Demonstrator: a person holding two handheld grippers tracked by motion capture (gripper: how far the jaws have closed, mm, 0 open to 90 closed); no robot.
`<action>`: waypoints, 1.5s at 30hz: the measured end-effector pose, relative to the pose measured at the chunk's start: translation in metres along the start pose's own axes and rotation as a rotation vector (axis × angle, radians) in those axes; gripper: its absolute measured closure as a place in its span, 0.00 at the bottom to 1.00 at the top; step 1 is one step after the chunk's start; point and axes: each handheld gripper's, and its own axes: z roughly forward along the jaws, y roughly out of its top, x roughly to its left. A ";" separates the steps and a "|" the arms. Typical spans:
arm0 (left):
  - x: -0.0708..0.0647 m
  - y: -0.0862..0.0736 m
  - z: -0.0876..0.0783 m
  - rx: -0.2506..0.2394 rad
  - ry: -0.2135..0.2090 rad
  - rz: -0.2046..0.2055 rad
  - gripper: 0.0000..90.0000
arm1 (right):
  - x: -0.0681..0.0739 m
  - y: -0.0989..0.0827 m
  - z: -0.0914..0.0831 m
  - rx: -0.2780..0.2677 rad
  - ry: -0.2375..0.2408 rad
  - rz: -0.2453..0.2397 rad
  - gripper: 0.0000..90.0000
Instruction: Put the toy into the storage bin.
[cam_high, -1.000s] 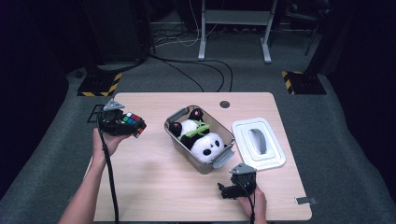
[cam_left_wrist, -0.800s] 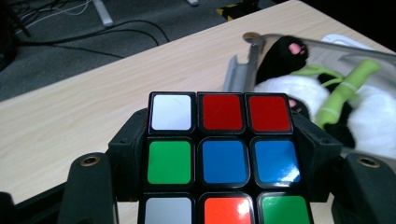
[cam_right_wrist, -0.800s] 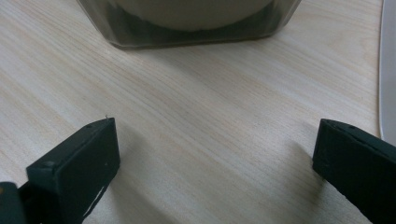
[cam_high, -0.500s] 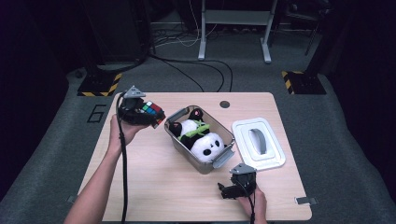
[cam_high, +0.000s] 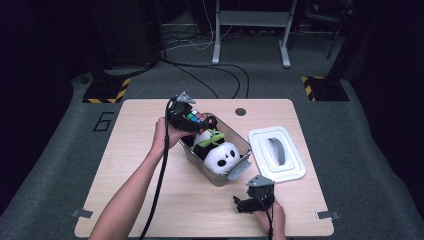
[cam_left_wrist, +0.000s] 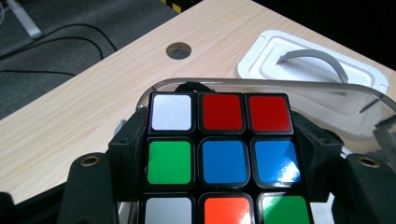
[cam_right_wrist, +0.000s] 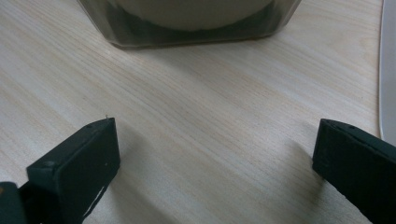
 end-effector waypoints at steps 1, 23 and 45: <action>0.002 0.001 0.003 0.009 -0.002 -0.001 0.37 | 0.000 0.000 0.000 0.000 0.000 0.001 0.00; 0.008 0.001 0.004 0.015 0.039 0.021 0.34 | 0.000 0.000 0.000 0.001 0.001 0.003 0.00; 0.004 -0.011 0.019 0.075 0.082 0.068 0.55 | 0.001 0.000 0.000 0.002 0.003 0.001 0.00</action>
